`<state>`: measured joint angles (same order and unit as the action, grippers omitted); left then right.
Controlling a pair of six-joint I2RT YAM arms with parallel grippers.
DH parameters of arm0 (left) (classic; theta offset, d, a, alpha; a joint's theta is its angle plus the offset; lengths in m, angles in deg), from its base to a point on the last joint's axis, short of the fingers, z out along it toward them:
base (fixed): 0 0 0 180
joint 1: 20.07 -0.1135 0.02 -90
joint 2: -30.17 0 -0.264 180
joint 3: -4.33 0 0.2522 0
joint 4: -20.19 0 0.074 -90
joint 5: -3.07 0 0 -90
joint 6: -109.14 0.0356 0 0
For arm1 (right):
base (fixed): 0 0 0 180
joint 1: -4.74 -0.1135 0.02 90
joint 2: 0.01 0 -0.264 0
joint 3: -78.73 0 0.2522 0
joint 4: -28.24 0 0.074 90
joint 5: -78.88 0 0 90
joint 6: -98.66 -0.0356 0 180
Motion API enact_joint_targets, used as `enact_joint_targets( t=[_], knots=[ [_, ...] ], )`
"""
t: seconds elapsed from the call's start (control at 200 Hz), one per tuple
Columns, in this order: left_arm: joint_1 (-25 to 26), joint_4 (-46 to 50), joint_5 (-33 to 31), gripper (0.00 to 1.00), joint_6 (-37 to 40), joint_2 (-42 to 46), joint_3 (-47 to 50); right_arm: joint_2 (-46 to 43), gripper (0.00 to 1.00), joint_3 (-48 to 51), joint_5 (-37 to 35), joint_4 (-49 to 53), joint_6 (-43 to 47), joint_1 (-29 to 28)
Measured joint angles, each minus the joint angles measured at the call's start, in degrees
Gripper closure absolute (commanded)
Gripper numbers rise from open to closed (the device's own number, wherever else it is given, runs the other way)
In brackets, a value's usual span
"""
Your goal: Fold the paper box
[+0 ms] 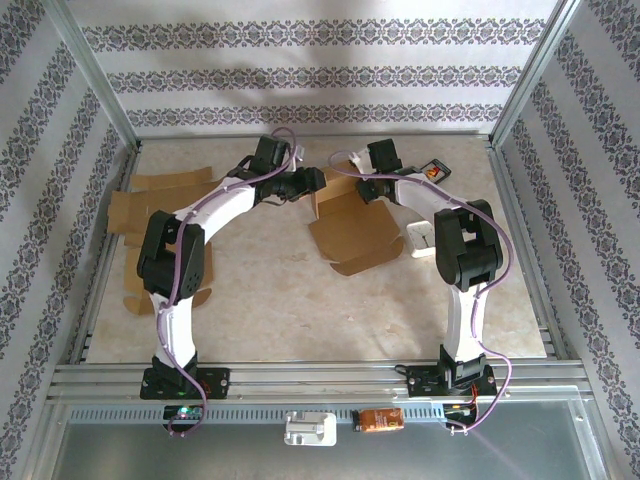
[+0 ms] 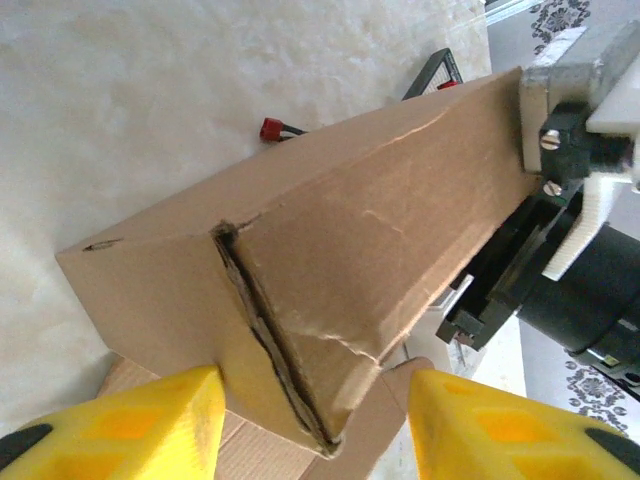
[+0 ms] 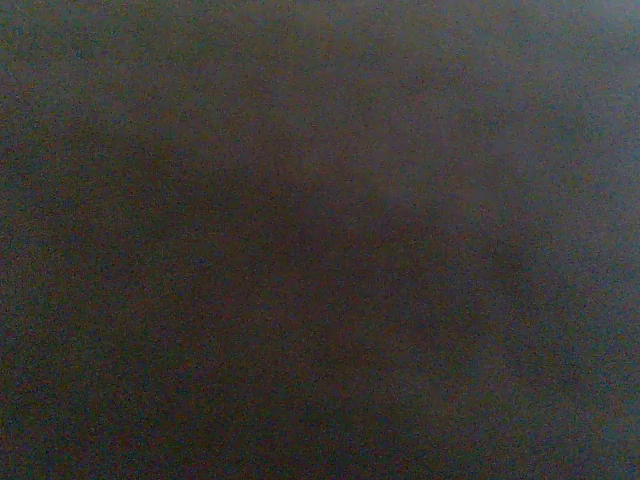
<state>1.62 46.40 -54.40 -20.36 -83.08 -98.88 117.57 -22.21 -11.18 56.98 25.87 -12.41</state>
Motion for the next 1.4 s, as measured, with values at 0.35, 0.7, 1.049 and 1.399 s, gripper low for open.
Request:
enact_joint_targets(
  t=[0.35,0.7,1.049,1.399],
  knots=[
    [-1.49,-4.98,-3.54,0.33,-1.73,14.01,8.59,0.0,0.62,-2.84,8.55,4.15,-3.32,-1.51],
    [-5.22,-3.93,-9.18,0.32,-1.55,19.98,15.28,0.0,0.57,-1.14,13.33,-0.09,-14.82,-2.99],
    [-5.31,-4.33,-1.99,0.35,-2.82,13.9,16.55,2.6,0.67,-0.33,14.93,-6.71,-20.44,-2.25],
    [-5.55,-4.15,-2.75,0.31,-2.95,15.08,15.82,5.27,0.99,-1.66,14.47,-5.88,-18.99,-2.25]
  ],
)
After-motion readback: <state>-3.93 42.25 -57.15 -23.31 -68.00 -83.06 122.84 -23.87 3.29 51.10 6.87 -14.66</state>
